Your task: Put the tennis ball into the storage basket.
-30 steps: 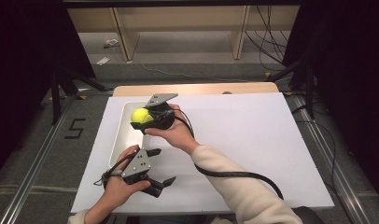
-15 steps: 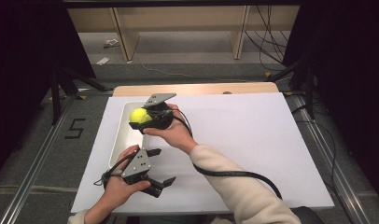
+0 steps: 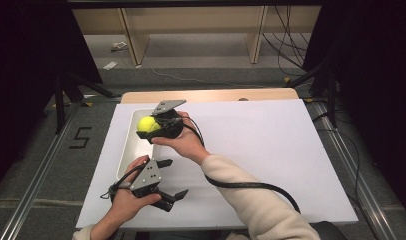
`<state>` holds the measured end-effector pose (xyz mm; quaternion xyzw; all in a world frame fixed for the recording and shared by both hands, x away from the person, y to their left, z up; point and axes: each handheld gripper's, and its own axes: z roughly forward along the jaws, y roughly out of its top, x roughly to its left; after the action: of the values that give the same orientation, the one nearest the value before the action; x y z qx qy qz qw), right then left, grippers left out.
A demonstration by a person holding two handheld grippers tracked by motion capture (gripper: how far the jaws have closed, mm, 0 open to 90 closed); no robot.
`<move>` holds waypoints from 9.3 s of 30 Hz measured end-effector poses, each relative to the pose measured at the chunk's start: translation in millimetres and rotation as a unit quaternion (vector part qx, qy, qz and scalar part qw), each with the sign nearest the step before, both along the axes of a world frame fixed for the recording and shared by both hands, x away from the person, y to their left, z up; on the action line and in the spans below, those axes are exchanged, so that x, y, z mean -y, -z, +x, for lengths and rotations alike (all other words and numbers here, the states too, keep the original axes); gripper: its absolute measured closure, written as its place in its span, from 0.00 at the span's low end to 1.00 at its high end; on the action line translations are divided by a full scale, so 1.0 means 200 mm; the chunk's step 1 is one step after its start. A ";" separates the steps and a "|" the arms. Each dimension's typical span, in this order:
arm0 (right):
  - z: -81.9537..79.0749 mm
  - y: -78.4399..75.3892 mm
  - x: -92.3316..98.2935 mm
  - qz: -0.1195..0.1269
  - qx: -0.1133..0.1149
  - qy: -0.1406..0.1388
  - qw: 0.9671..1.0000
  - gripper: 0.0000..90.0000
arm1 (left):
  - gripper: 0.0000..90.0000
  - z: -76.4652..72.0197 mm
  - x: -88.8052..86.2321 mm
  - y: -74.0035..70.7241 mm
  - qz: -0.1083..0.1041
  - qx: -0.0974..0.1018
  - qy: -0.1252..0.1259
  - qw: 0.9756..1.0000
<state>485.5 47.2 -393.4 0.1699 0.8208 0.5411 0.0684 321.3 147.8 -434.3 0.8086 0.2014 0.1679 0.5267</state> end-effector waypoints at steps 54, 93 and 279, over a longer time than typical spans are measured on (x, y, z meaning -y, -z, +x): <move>0.04 0.04 -0.12 -0.025 -0.015 -0.024 0.999 0.30 | 0.00 -0.01 0.00 0.00 0.006 0.003 0.004 1.000; 0.05 0.10 -0.16 -0.045 -0.027 -0.027 0.998 0.30 | 0.00 -0.01 0.00 0.00 0.011 0.001 0.005 1.000; 0.01 0.00 0.86 -0.009 -0.008 0.123 0.992 0.17 | 0.00 -0.01 0.00 0.01 0.001 -0.013 0.007 1.000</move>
<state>487.9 -124.1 -394.4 0.2729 0.7993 0.5196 0.1292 320.0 147.3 -436.2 0.8124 0.2022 0.1539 0.5248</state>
